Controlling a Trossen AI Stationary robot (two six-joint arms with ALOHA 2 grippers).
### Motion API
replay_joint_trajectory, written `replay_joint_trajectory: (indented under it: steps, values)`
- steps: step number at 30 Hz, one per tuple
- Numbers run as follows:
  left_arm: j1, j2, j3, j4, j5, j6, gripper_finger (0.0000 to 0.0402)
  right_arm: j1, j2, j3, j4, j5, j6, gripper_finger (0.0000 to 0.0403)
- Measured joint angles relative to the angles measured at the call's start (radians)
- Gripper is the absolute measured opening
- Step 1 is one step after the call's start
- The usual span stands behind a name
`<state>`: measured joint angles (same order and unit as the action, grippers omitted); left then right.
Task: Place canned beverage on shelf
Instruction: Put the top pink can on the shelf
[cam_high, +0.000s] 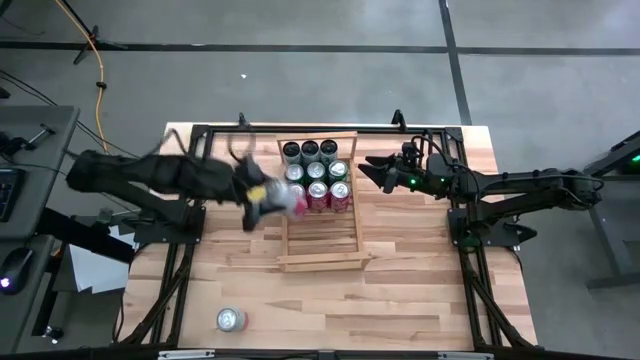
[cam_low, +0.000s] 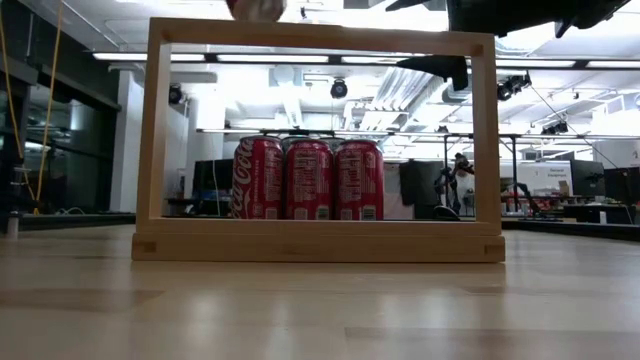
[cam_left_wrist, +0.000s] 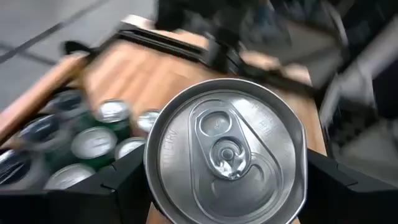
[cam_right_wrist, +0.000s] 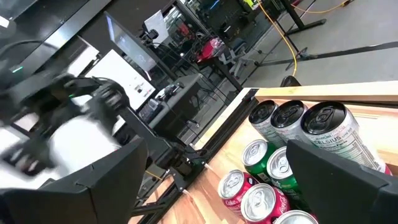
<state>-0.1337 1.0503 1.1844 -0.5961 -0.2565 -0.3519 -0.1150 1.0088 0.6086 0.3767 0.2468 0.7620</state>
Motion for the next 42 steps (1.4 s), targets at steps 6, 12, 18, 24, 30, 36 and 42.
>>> replay_joint_trajectory:
  steps: [6, 12, 18, 24, 30, 36, 42]
  values:
    - [-0.141, 0.183, 0.108, -0.087, -0.060, 0.128, 0.0276, 0.000, 0.000, 0.000, -0.001, 0.000, 0.024, 0.0371]
    - [-0.156, 0.215, 0.113, -0.086, -0.070, 0.089, 0.0276, 0.000, 0.000, 0.000, -0.003, 0.000, 0.024, 0.0371]
    - [-0.155, 0.188, 0.113, -0.081, -0.168, 0.108, 0.0276, 0.000, 0.000, 0.000, 0.052, -0.154, 0.012, 0.0371]
    - [-0.126, 0.148, 0.082, -0.055, -0.199, 0.119, 0.0276, 0.087, 0.000, 0.058, 0.112, -0.245, -0.161, 0.0358]
    - [-0.100, 0.088, -0.006, 0.030, -0.190, 0.094, 0.0276, 0.227, 0.099, 0.312, -0.239, -0.120, -0.578, 0.0327]
    - [-0.099, 0.029, -0.077, 0.096, -0.183, 0.067, 0.0276, 0.279, 0.254, 0.555, -0.492, -0.105, -0.717, 0.0319]
    - [-0.101, -0.011, -0.116, 0.132, -0.181, 0.065, 0.0276, 0.272, 0.334, 0.685, -0.572, -0.101, -0.743, 0.0319]
